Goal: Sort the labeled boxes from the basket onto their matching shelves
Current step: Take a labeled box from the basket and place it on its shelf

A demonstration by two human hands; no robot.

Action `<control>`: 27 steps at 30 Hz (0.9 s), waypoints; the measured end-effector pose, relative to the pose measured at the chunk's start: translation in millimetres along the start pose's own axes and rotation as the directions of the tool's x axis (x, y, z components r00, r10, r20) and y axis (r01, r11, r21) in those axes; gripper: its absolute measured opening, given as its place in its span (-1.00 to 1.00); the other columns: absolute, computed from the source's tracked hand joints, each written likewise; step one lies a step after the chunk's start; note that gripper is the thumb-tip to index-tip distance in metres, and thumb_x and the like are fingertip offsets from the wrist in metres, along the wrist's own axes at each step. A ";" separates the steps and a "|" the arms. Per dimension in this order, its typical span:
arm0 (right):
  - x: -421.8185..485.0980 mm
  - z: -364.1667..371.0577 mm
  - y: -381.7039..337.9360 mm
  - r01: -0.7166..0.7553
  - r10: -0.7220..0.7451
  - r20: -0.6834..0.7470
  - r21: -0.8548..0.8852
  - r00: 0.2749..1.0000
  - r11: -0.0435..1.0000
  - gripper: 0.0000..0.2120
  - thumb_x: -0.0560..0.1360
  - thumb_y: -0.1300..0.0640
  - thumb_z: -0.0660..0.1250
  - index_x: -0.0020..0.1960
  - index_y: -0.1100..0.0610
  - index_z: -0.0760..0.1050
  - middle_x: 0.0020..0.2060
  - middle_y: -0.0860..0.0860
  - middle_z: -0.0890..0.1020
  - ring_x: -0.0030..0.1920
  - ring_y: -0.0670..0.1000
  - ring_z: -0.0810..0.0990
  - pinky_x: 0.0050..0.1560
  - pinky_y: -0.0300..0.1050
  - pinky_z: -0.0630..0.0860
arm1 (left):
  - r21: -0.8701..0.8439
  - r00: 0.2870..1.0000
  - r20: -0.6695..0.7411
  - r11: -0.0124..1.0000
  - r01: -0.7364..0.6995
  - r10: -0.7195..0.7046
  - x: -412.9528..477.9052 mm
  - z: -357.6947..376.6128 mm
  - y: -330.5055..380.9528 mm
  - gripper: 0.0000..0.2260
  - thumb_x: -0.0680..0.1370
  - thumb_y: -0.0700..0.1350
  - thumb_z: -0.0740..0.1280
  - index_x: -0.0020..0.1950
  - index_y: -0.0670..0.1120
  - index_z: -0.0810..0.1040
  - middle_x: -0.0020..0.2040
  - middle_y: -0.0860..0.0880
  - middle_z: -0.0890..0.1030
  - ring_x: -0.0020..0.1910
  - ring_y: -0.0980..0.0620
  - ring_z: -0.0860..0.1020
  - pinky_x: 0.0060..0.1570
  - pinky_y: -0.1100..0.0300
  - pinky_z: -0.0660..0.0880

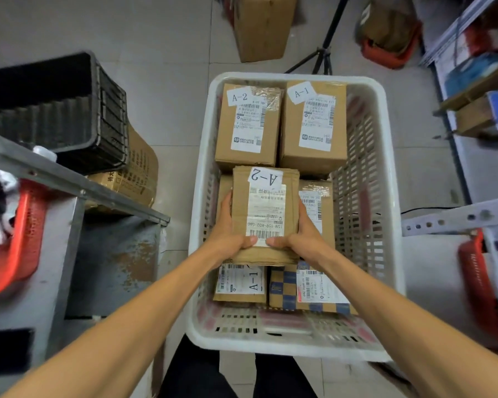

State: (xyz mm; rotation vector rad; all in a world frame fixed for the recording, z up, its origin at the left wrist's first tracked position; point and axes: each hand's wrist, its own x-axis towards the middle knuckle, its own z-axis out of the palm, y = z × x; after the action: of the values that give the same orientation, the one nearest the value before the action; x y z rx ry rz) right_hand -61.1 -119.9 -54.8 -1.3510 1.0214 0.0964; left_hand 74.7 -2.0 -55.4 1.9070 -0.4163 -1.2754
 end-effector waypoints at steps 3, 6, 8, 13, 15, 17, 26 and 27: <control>-23.6 -7.0 -11.0 0.023 -0.023 -0.044 0.003 0.999 1.000 0.07 0.28 0.39 0.54 0.54 -0.06 -0.02 0.21 -0.08 0.53 0.26 -0.01 0.48 0.28 -0.06 0.42 | 0.036 0.999 0.026 0.998 -0.046 0.045 -12.6 0.2 16.8 0.07 0.32 -0.34 0.52 0.55 0.14 -0.11 0.45 0.04 0.30 0.44 0.02 0.26 0.44 -0.09 0.22; -51.1 -13.9 -30.1 0.098 -0.100 -0.120 -0.024 0.988 0.995 0.08 0.25 0.37 0.56 0.54 -0.06 0.00 0.13 -0.21 0.51 0.24 -0.07 0.47 0.35 -0.01 0.38 | 0.063 0.983 0.124 0.987 -0.146 0.137 -25.7 -5.1 43.8 0.14 0.30 -0.37 0.52 0.55 0.17 -0.21 0.51 0.05 0.21 0.43 0.12 0.17 0.46 -0.03 0.12; -71.8 -15.5 -43.1 0.157 -0.164 -0.190 -0.049 0.968 0.986 0.10 0.23 0.36 0.57 0.53 -0.06 -0.03 0.17 -0.18 0.49 0.28 -0.08 0.44 0.39 -0.01 0.33 | 0.075 0.964 0.183 0.975 -0.210 0.193 -34.7 -9.6 65.3 0.16 0.29 -0.39 0.51 0.55 0.17 -0.23 0.50 0.04 0.23 0.43 0.10 0.20 0.45 -0.01 0.15; -126.7 -16.2 -70.5 0.244 -0.246 -0.349 -0.049 0.904 0.968 0.26 0.22 0.28 0.60 0.55 -0.06 -0.26 0.40 -0.04 0.38 0.38 -0.05 0.36 0.44 0.10 0.27 | 0.079 0.909 0.302 0.942 -0.326 0.289 -67.1 -17.6 115.1 0.18 0.28 -0.43 0.51 0.53 0.22 -0.21 0.50 0.01 0.26 0.46 0.01 0.25 0.44 -0.02 0.22; -151.3 -18.0 -76.4 0.292 -0.280 -0.404 -0.033 0.871 0.956 0.28 0.21 0.29 0.59 0.55 -0.09 -0.28 0.41 0.00 0.38 0.39 -0.02 0.37 0.42 0.15 0.30 | 0.080 0.869 0.360 0.917 -0.390 0.338 -84.3 -16.9 132.2 0.17 0.28 -0.40 0.52 0.52 0.25 -0.20 0.49 0.00 0.28 0.44 0.01 0.27 0.42 -0.02 0.25; -176.4 -20.9 -81.6 0.323 -0.305 -0.444 -0.037 0.843 0.946 0.28 0.19 0.29 0.58 0.54 -0.14 -0.27 0.37 -0.03 0.41 0.35 -0.05 0.42 0.38 0.13 0.36 | 0.059 0.822 0.419 0.891 -0.449 0.386 -102.6 -15.5 146.5 0.16 0.31 -0.38 0.52 0.52 0.28 -0.22 0.50 -0.01 0.27 0.43 0.02 0.30 0.40 -0.05 0.29; -282.4 -26.3 -96.1 0.480 -0.467 -0.549 -0.130 0.693 0.867 0.29 0.22 0.30 0.60 0.54 -0.13 -0.29 0.44 0.04 0.34 0.39 -0.01 0.38 0.41 0.14 0.31 | -0.013 0.662 0.487 0.762 -0.647 0.570 -194.0 -1.1 185.7 0.04 0.42 -0.28 0.47 0.49 0.35 -0.21 0.47 0.01 0.32 0.37 0.01 0.40 0.35 -0.13 0.36; -293.2 -24.2 -92.4 0.500 -0.484 -0.560 -0.140 0.672 0.855 0.30 0.22 0.32 0.59 0.54 -0.12 -0.30 0.43 0.04 0.35 0.39 -0.03 0.39 0.41 0.10 0.33 | -0.022 0.646 0.485 0.746 -0.665 0.590 -205.4 1.5 185.5 0.04 0.42 -0.30 0.46 0.50 0.34 -0.21 0.47 -0.01 0.32 0.37 0.01 0.40 0.33 -0.11 0.39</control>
State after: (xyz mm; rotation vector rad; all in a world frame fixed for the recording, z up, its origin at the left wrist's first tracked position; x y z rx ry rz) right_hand -191.8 -24.3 207.6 -1.6348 1.1015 -0.7918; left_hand 10.6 11.5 213.4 1.3314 -1.3532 -1.2048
